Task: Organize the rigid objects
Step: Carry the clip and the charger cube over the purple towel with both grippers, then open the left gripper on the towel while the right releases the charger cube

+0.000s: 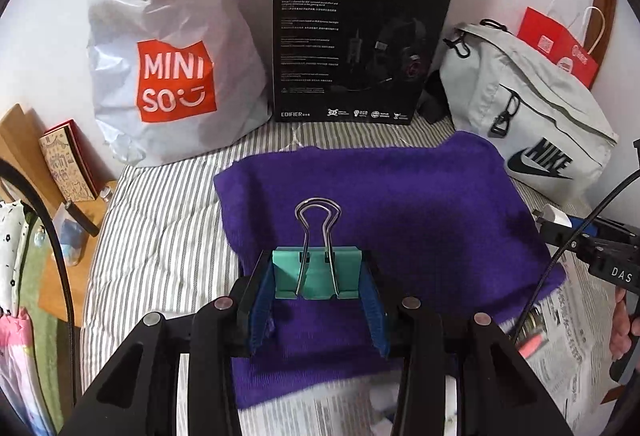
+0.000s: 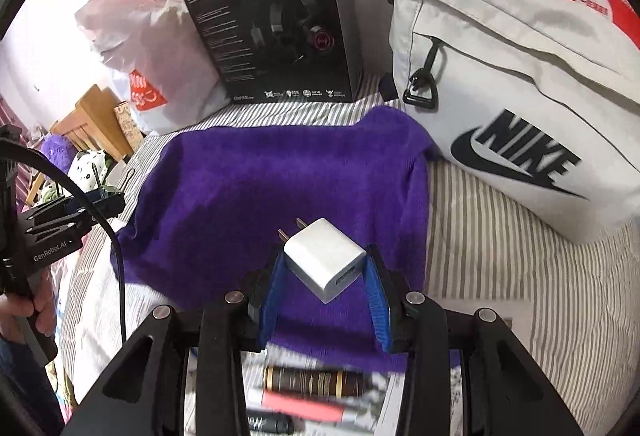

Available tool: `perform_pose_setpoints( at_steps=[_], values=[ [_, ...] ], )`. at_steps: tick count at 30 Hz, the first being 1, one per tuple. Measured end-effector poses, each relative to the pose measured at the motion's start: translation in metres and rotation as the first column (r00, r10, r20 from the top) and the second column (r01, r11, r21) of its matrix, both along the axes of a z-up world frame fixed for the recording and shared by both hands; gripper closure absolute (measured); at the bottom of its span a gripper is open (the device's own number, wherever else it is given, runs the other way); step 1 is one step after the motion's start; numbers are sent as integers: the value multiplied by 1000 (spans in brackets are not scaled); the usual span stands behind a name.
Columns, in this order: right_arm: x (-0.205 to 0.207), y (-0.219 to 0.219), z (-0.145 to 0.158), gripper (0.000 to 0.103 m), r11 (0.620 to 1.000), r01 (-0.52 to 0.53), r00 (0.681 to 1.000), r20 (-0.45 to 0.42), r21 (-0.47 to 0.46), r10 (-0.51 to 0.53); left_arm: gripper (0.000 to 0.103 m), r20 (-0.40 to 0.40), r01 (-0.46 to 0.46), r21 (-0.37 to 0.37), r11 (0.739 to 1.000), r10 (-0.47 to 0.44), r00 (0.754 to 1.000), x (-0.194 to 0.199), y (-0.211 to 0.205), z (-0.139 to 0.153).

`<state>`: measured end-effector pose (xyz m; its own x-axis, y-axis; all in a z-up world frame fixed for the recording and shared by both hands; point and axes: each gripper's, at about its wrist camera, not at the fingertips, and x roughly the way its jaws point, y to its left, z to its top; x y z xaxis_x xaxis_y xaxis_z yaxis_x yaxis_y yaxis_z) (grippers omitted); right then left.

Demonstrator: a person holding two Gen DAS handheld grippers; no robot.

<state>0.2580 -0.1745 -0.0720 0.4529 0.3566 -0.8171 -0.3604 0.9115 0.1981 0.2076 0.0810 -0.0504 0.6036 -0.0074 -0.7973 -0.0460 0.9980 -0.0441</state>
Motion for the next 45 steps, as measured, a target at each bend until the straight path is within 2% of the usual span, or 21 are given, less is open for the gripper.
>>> perform_pose_setpoints(
  at_steps=[10, 16, 22, 29, 39, 42, 44, 45],
  values=[
    [57, 17, -33, 64, 1000, 4, 999, -40, -30, -5, 64, -45, -3, -19, 1000, 2, 999, 50, 8, -29],
    [81, 27, -55, 64, 999, 10, 997, -74, -40, -13, 64, -88, -1, -25, 1000, -1, 996, 76, 6, -52],
    [97, 32, -65, 64, 997, 14, 997, -80, -81, -21, 64, -116, -10, -29, 1000, 7, 993, 92, 8, -64],
    [102, 36, -64, 64, 993, -4, 998, -65, -118, -4, 64, -149, -14, -21, 1000, 11, 989, 99, 9, -76],
    [102, 40, -65, 63, 990, -33, 998, -64, -134, 24, 64, -152, 4, 24, 1000, 0, 988, 97, 2, -78],
    [102, 40, -64, 58, 991, -41, 996, -78, -126, 31, 58, -156, 11, 24, 1000, -7, 988, 96, -1, -78],
    [100, 38, -63, 51, 993, -44, 995, -97, -107, 34, 46, -160, 27, 25, 999, -23, 987, 93, -5, -80],
    [98, 36, -63, 51, 994, -44, 994, -99, -100, 34, 44, -163, 33, 31, 999, -27, 986, 92, -8, -81]
  ],
)
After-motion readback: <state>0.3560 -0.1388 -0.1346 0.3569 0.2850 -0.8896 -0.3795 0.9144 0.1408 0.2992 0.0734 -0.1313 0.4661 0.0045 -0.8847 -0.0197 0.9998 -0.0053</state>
